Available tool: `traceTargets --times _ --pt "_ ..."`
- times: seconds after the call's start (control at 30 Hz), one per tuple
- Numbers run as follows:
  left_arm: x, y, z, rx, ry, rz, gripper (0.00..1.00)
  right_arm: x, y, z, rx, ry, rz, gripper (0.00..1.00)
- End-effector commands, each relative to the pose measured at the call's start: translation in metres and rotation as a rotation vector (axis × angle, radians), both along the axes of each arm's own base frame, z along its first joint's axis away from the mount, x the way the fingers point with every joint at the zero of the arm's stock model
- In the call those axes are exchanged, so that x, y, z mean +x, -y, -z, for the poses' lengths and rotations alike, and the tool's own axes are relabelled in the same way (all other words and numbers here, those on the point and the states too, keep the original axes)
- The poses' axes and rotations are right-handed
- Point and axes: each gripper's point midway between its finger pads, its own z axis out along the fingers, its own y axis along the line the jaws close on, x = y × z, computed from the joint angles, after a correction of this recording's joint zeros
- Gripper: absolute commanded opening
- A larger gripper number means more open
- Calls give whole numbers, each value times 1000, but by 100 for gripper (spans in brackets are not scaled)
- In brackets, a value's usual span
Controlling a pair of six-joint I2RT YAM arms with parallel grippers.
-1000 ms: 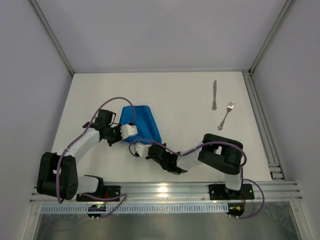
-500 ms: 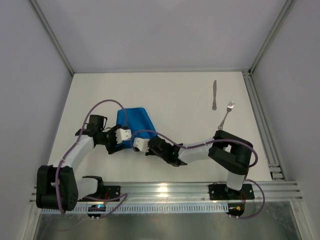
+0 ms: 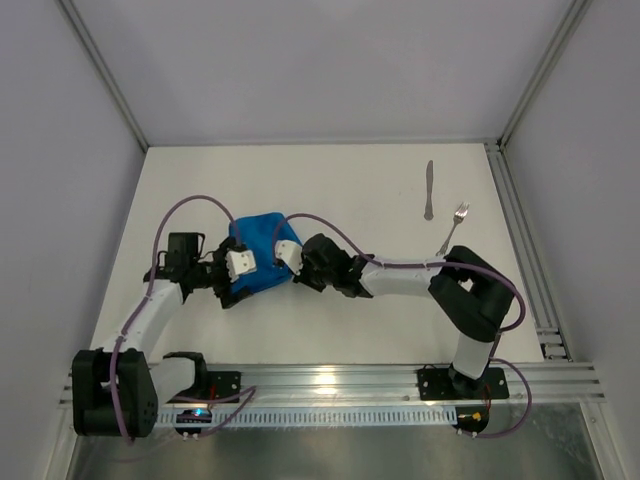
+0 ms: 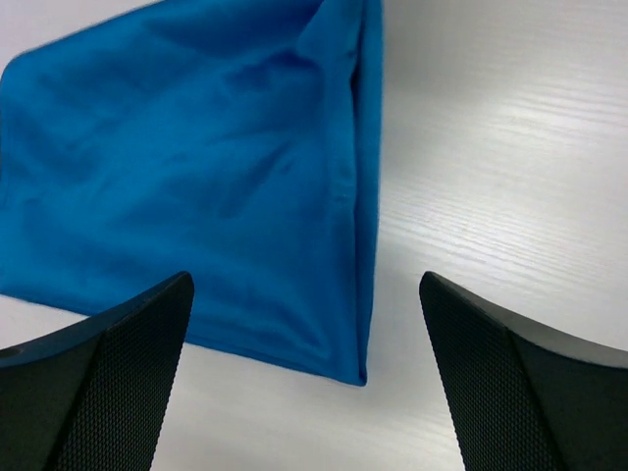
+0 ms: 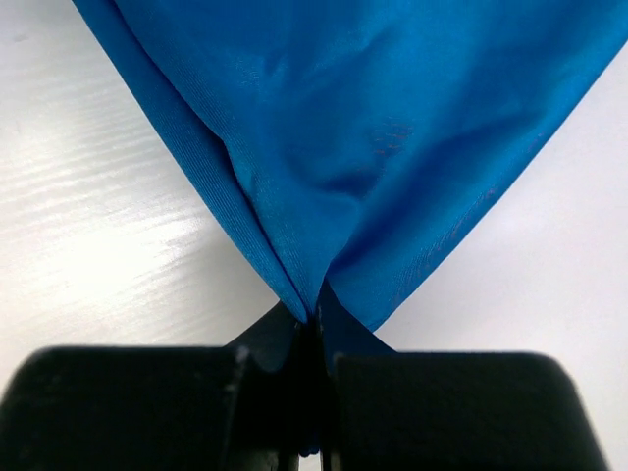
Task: Fold the napkin into a case and place the utensils inside
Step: Pick up the lower triangle-folded napkin from the center of the board.
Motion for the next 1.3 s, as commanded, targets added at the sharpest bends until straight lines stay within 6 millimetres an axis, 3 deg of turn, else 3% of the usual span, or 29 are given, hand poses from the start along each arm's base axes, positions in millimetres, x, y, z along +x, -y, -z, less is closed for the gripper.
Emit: traceTargets --times 0.0,0.17,0.43,0.47,0.5,0.57,0.63,0.7,0.77,0.83,0.93,1.07,1.27 --pt "42 -3 -9 15 133 -147 99 0 -20 -32 125 -97 -27 4" --pt "37 24 6 119 202 -101 99 3 -22 -28 111 -125 -25 4" --pt "28 27 32 164 233 -83 99 2 -22 -29 142 -167 -30 4" --pt "35 29 28 158 279 -96 99 2 -21 -29 140 -170 -27 4" --pt "33 26 37 193 283 -112 99 3 -21 -30 141 -168 -26 4" --pt "41 30 34 194 349 -124 99 3 -20 -29 139 -170 -26 4" --pt "39 31 45 242 370 -124 98 3 -20 -29 139 -170 -27 4" --pt "44 33 44 256 417 -146 92 3 -20 -29 138 -172 -25 4" --pt "48 27 48 295 430 -186 79 3 -19 -29 138 -169 -21 4" --pt "51 20 47 324 439 -222 58 3 -17 -29 138 -168 -18 4" --pt "40 9 49 377 452 -190 47 3 -15 -29 134 -164 -19 4" --pt "26 -21 65 496 427 -219 42 4 -9 -27 125 -162 -17 4" --pt "27 -35 62 504 411 -282 37 2 -5 -24 114 -158 -15 4"
